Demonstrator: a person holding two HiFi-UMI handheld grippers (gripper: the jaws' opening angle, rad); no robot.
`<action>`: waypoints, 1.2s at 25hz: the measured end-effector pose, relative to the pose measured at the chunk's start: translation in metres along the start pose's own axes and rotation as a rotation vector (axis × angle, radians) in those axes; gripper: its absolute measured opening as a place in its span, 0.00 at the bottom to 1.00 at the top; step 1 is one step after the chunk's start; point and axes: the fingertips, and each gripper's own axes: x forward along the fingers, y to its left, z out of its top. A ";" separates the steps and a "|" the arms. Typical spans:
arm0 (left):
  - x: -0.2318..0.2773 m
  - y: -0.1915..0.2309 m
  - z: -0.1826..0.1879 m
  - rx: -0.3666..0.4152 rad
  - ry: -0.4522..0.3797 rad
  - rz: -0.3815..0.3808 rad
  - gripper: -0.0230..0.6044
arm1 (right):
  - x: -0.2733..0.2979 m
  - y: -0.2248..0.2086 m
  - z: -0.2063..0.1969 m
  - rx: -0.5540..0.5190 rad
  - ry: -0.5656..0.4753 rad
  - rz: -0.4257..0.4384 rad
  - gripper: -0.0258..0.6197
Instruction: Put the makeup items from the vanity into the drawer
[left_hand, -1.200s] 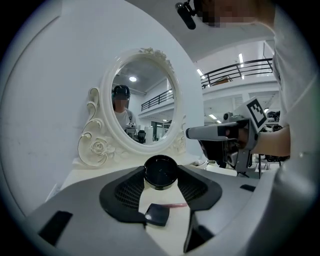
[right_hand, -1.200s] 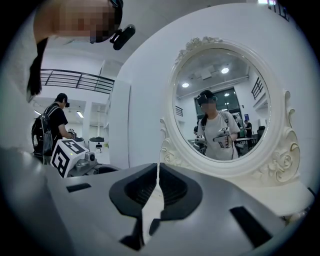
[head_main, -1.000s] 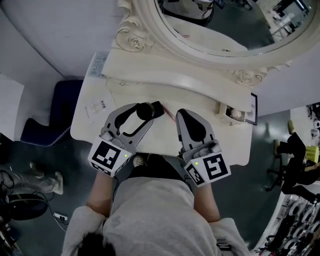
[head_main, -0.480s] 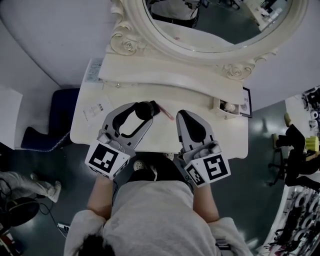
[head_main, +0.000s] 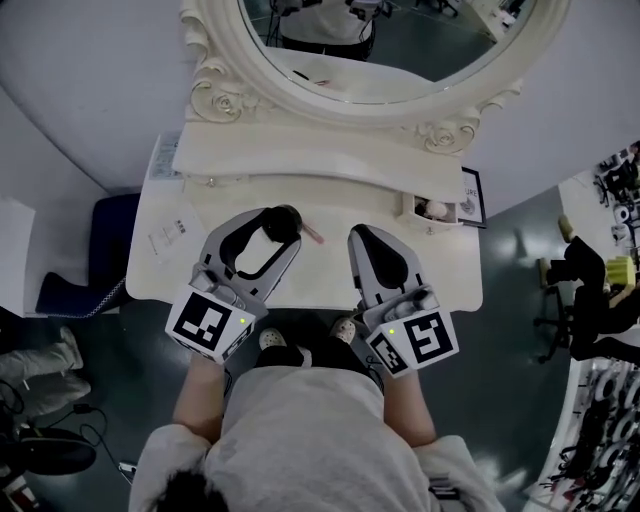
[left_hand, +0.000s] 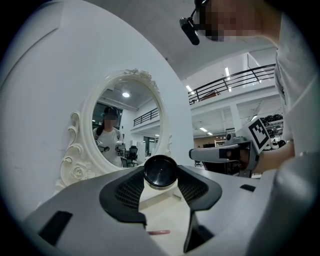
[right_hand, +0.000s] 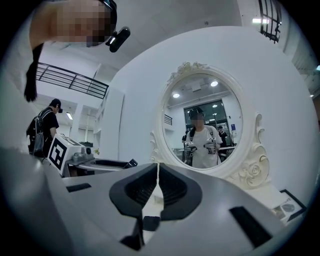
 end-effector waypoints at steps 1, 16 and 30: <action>0.005 -0.005 0.001 0.002 -0.001 -0.006 0.39 | -0.005 -0.006 0.001 0.001 -0.002 -0.007 0.08; 0.098 -0.094 0.005 0.017 -0.008 -0.142 0.39 | -0.081 -0.106 0.007 0.010 -0.024 -0.138 0.08; 0.184 -0.159 -0.024 0.040 0.079 -0.234 0.39 | -0.139 -0.191 0.000 0.042 -0.026 -0.237 0.08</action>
